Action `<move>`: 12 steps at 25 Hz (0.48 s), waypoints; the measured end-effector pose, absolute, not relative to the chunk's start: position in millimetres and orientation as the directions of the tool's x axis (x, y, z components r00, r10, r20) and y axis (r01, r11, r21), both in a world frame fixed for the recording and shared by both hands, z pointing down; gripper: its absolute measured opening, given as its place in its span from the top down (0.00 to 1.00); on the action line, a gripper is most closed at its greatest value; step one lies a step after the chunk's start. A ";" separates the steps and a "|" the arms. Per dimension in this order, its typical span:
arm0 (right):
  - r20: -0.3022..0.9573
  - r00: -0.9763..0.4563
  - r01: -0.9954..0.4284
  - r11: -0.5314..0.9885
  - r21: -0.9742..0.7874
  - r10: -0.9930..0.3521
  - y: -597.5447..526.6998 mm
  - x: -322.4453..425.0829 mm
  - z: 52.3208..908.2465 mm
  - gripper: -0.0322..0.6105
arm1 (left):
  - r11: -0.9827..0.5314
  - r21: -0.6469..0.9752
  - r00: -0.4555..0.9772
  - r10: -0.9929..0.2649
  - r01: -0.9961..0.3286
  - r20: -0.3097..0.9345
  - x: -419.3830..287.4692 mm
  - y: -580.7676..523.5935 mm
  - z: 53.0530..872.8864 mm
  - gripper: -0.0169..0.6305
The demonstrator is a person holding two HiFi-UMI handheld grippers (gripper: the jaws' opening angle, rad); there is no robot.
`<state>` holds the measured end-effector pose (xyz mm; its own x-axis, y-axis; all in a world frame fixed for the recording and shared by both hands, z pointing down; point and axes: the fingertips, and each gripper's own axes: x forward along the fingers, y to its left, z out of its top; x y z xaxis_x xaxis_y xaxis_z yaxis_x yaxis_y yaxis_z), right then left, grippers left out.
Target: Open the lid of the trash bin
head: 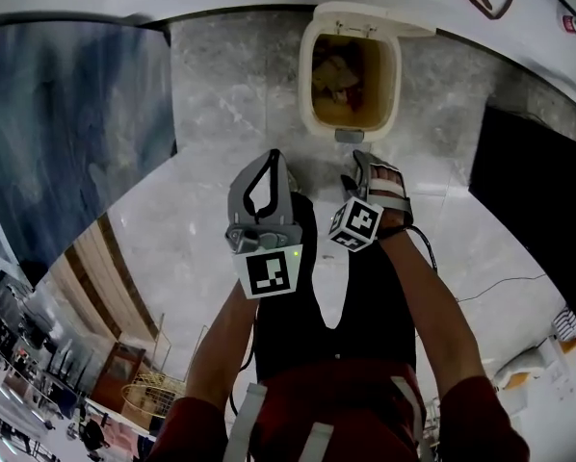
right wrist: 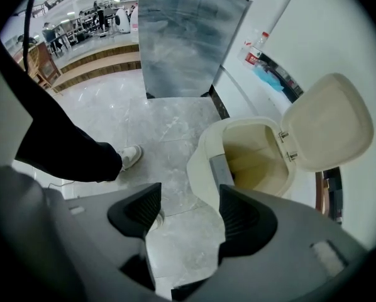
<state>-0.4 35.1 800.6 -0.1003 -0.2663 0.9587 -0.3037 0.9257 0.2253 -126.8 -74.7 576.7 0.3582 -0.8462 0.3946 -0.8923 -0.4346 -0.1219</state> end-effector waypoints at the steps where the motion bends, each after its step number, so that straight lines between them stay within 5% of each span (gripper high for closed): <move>1: 0.959 -0.104 -0.307 0.926 0.221 -0.264 38.5 0.7 795.8 0.51 | -0.440 -0.128 0.362 -0.846 -0.889 0.393 -125.3 -74.7 569.7 0.96; 12: 0.948 -0.114 -0.423 0.878 0.224 -0.297 55.4 38.4 708.5 0.51 | -0.452 -0.175 0.383 -0.866 -0.875 0.320 -98.7 -68.4 465.2 0.96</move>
